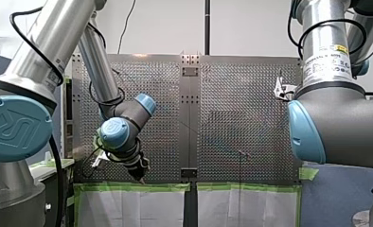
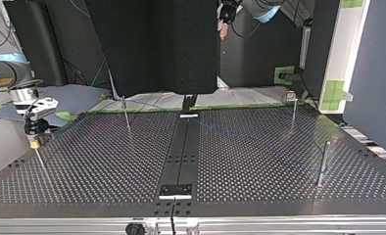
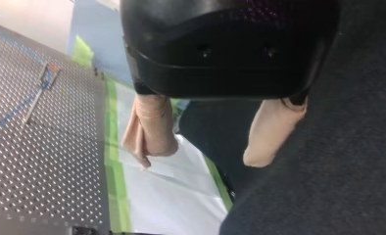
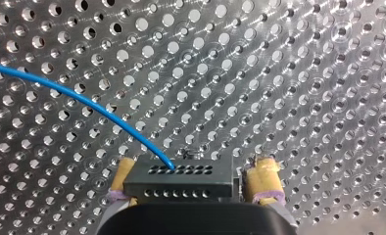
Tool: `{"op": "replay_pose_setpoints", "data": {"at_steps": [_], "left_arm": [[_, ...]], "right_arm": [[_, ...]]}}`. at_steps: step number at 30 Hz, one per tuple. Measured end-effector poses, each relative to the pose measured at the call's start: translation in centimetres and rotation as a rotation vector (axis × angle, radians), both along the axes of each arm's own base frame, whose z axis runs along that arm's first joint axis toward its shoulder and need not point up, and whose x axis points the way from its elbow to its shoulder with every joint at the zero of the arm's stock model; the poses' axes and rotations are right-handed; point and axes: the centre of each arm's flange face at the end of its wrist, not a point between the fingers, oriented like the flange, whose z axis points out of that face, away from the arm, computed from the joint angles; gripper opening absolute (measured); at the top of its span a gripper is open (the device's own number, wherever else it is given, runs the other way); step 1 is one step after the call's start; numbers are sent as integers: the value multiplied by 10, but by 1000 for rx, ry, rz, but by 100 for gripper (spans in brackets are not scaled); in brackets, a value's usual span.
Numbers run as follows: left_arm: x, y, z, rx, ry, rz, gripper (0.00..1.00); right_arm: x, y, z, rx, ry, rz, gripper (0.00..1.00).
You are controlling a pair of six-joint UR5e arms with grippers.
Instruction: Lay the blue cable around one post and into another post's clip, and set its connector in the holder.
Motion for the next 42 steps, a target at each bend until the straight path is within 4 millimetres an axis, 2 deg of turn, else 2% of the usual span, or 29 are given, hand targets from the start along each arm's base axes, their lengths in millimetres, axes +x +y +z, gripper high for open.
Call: {"op": "replay_pose_setpoints", "data": {"at_steps": [4,12,15,27,42], "left_arm": [[12,-6,3,-48,-40,25,100],[57,-28,19,-195,-164,116,100],[68,-32,23,-235,-196,136,100],[88,-40,29,-247,-310,98,100],[101,-50,37,-211,-443,23,100]], "right_arm": [[0,0,0,0,0,0,100],[0,0,0,0,0,0,100],[0,0,0,0,0,0,100],[0,0,0,0,0,0,100],[0,0,0,0,0,0,100]]}}
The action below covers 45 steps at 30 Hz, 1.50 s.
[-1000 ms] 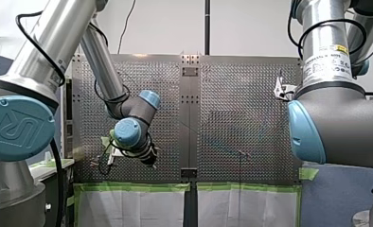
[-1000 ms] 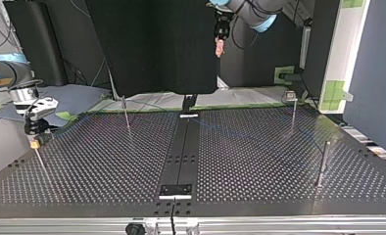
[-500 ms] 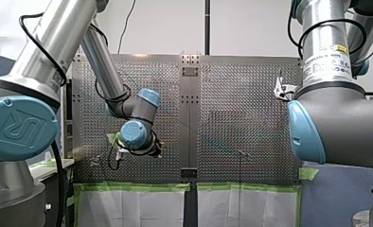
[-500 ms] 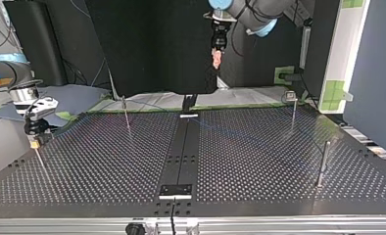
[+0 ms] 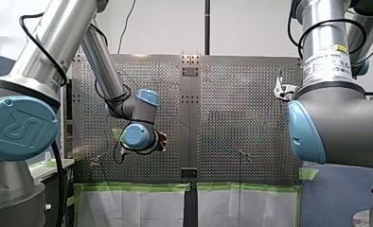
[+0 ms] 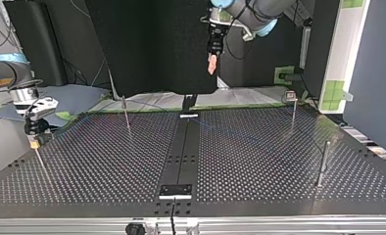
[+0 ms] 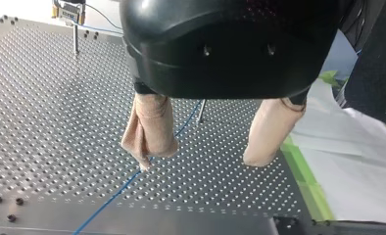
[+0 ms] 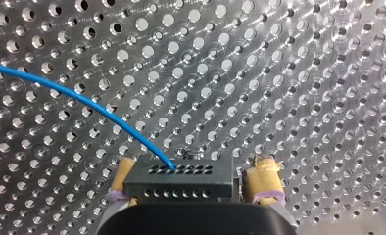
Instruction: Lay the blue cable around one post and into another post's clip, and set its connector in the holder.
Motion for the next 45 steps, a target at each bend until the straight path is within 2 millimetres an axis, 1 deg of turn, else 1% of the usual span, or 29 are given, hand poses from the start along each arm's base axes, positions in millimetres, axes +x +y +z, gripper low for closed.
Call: {"op": "replay_pose_setpoints", "data": {"at_steps": [8,21,31,45], "left_arm": [[6,-3,5,14,-70,5,100],[17,-8,15,-52,-174,30,100],[19,-6,17,-97,-222,35,100],[21,-4,17,-96,-229,44,100]], "right_arm": [[0,0,0,0,0,0,100],[0,0,0,0,0,0,100],[0,0,0,0,0,0,100],[0,0,0,0,0,0,100]]}}
